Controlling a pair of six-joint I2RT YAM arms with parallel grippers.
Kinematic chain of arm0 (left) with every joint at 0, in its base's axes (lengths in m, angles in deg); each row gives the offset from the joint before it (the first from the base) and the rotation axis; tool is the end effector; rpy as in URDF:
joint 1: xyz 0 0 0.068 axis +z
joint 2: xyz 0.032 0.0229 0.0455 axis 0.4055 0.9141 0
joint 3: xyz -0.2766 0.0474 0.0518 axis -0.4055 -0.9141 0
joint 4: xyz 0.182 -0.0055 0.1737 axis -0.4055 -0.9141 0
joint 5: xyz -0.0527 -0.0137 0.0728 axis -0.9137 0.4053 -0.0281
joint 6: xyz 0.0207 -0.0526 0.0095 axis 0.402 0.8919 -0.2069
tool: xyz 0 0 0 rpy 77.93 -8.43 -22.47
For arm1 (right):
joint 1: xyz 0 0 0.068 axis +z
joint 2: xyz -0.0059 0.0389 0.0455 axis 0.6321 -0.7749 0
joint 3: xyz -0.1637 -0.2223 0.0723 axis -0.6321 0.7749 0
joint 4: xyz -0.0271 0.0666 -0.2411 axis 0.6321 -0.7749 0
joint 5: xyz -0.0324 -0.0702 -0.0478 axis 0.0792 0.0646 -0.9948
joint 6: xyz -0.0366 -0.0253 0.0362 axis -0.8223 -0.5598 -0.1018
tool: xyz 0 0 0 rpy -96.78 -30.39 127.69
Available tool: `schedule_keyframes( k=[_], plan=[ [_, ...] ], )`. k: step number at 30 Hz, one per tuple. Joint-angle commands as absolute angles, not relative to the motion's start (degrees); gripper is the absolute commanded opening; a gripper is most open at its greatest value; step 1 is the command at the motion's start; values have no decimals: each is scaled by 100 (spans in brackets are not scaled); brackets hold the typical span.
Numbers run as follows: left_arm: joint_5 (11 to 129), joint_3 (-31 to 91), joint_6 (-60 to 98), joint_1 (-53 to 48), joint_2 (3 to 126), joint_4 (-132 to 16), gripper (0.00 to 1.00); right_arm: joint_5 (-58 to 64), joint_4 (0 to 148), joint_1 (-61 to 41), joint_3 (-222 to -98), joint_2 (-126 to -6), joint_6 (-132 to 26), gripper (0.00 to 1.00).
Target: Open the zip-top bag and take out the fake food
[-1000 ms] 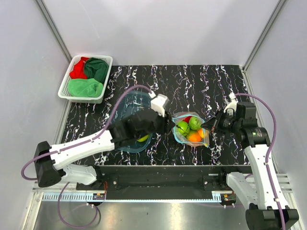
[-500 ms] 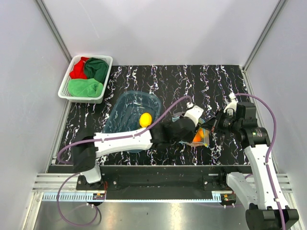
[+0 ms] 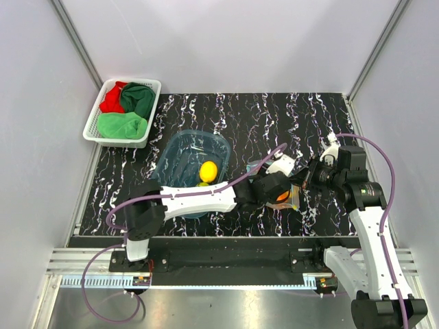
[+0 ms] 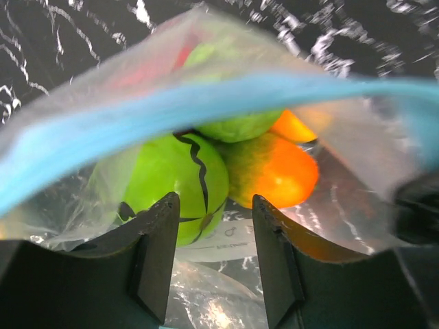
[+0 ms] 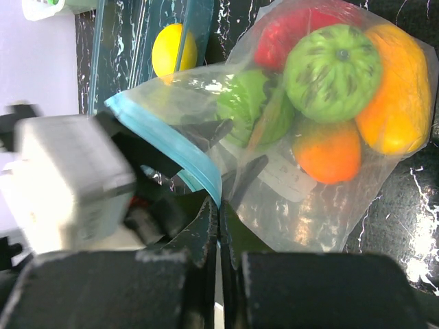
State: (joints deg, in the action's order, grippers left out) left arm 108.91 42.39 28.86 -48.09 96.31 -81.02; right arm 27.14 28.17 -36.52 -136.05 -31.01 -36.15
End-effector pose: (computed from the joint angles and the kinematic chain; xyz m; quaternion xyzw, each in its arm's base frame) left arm 0.1495 -0.3933 0.2696 0.2795 0.8464 -0.1123 0.4392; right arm 0.1361 0.0279 0.3251 0.0473 0.8805 0.3360 0.3310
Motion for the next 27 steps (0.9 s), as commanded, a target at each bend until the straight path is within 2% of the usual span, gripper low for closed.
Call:
schedule_keyframes(
  k=[1, 3, 15, 19, 27],
  plan=[
    [11355, 4544, 2947, -4736, 9820, -8164, 55, 2741, 2828, -3595, -13679, -3040, -3665, 0],
    [11400, 4536, 2991, -4718, 9865, -8226, 61, 2732, 2811, -3604, -13679, -3041, -3665, 0],
    [11769, 4527, 3413, -4692, 10242, -8630, 82, 2724, 2802, -3604, -13697, -3076, -3665, 0],
    [11883, 4536, 3606, -4683, 10401, -8763, 92, 2706, 2811, -3604, -13688, -3093, -3665, 0],
    [12147, 4703, 3615, -4622, 10708, -8631, 92, 2671, 2811, -3604, -13679, -3137, -3656, 0]
  ],
)
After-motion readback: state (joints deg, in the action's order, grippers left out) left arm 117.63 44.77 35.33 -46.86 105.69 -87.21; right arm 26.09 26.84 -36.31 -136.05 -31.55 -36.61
